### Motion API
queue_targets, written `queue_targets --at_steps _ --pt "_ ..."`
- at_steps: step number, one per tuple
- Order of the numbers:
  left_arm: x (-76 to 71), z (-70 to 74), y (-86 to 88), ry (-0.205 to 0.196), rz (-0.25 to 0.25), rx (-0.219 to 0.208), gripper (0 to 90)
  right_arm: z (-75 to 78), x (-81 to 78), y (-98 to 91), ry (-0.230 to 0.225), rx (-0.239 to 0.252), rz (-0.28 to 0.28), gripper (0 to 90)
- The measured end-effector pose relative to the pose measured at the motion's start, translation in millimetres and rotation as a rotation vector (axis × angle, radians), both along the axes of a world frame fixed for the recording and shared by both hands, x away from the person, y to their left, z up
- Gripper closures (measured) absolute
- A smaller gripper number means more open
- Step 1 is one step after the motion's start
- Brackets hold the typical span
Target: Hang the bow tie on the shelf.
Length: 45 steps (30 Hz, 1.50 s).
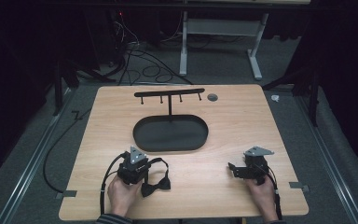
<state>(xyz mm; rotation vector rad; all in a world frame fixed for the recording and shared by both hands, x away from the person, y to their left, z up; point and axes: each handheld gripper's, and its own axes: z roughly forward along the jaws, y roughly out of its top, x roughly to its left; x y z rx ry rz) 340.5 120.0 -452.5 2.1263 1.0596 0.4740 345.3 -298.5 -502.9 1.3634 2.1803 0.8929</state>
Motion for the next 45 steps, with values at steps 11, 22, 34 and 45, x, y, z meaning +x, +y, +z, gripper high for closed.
queue_targets --at_steps 11,22,34,45 --pt "-1.4 24.1 -3.3 -0.049 -0.033 -0.023 79.2 -0.1 0.0 0.0 -0.001 0.001 0.0 17.7" --pt "2.5 42.3 0.6 -0.077 -0.041 -0.047 79.2 -0.1 0.0 0.1 0.0 0.002 -0.002 17.7" --pt "20.4 60.1 4.5 -0.087 -0.05 -0.074 79.2 -0.1 0.0 0.1 0.0 0.002 -0.001 17.7" --pt "33.2 79.3 8.1 -0.109 -0.054 -0.117 79.1 -0.1 0.0 0.0 0.0 0.003 -0.001 17.7"
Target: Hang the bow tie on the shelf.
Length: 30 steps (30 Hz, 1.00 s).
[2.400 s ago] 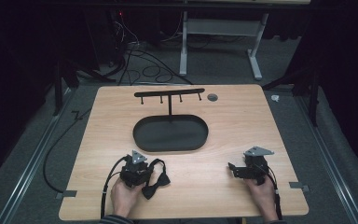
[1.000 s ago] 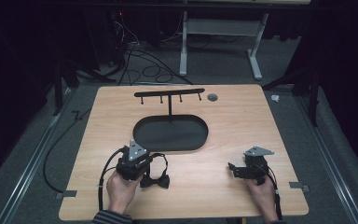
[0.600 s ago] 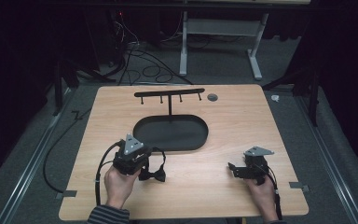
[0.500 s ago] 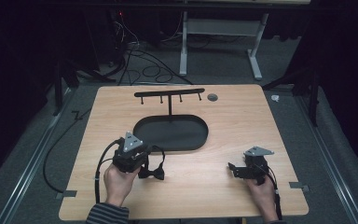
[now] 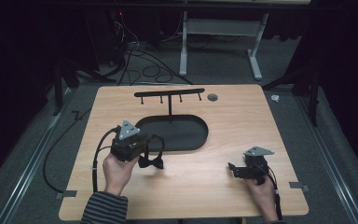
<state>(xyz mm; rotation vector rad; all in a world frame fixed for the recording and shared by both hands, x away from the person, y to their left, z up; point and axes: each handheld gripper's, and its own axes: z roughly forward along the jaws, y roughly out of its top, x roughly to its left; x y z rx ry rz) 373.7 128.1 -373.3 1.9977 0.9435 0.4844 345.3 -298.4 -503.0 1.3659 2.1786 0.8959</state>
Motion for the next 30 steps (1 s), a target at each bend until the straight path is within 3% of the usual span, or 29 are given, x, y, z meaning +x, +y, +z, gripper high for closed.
queue_targets --at_steps 6,14,30 --pt "6.6 7.7 -1.8 -0.016 0.009 0.01 79.1 0.1 0.0 -0.2 0.001 0.0 0.001 17.7" --pt "23.2 15.0 -2.5 -0.017 0.017 -0.013 79.1 0.1 0.0 -0.2 0.002 0.001 0.001 17.6" --pt "52.9 27.7 3.5 -0.052 0.094 0.005 79.1 0.1 0.0 -0.2 0.0 -0.001 0.001 17.7"
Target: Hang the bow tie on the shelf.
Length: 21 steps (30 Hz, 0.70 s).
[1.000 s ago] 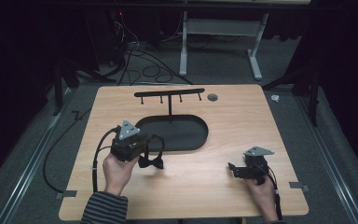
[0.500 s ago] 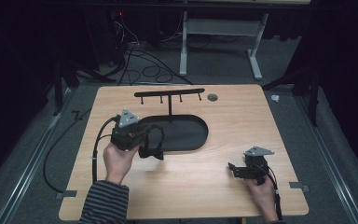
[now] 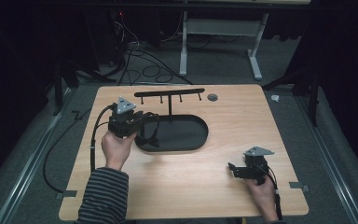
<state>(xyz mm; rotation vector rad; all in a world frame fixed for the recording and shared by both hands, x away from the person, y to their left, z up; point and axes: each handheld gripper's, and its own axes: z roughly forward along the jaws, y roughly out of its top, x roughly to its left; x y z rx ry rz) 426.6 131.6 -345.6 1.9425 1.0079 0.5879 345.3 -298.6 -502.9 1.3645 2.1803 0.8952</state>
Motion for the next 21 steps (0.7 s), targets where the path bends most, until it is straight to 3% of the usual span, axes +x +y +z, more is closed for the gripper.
queue_targets --at_steps 21 --pt "23.7 12.1 3.0 -0.044 0.084 -0.007 78.9 0.0 0.0 0.0 0.0 0.0 0.0 17.6"
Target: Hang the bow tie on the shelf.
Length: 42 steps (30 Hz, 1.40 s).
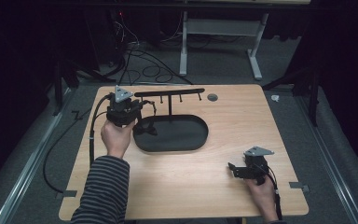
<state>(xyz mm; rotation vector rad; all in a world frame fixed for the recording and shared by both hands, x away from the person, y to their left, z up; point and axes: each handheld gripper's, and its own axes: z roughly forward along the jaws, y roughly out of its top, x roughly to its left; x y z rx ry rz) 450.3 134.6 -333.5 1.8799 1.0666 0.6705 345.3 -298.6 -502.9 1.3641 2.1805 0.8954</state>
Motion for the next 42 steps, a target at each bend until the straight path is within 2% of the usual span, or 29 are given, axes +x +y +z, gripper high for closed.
queue_targets --at_steps 8,12,21,27,33,42 --pt "13.2 -0.5 1.1 -0.006 0.04 -0.005 78.9 0.0 0.0 0.0 0.0 0.0 0.0 17.6" --pt "22.1 -5.7 3.2 0.001 0.079 -0.013 78.8 0.0 0.0 0.0 0.0 0.0 0.0 17.6" --pt "30.0 -11.0 3.8 -0.005 0.118 -0.015 78.1 0.0 0.0 0.0 0.0 0.0 0.0 17.6" --pt "29.8 -12.1 2.3 -0.007 0.118 0.0 76.4 0.0 0.0 0.0 0.0 0.0 0.0 17.6" --pt "30.2 -13.9 1.7 0.01 0.111 0.006 73.9 0.0 0.0 0.0 0.0 0.0 0.001 17.6" --pt "27.5 -12.4 1.6 0.008 0.103 0.006 72.1 0.0 0.0 0.0 0.0 0.0 0.001 17.6"
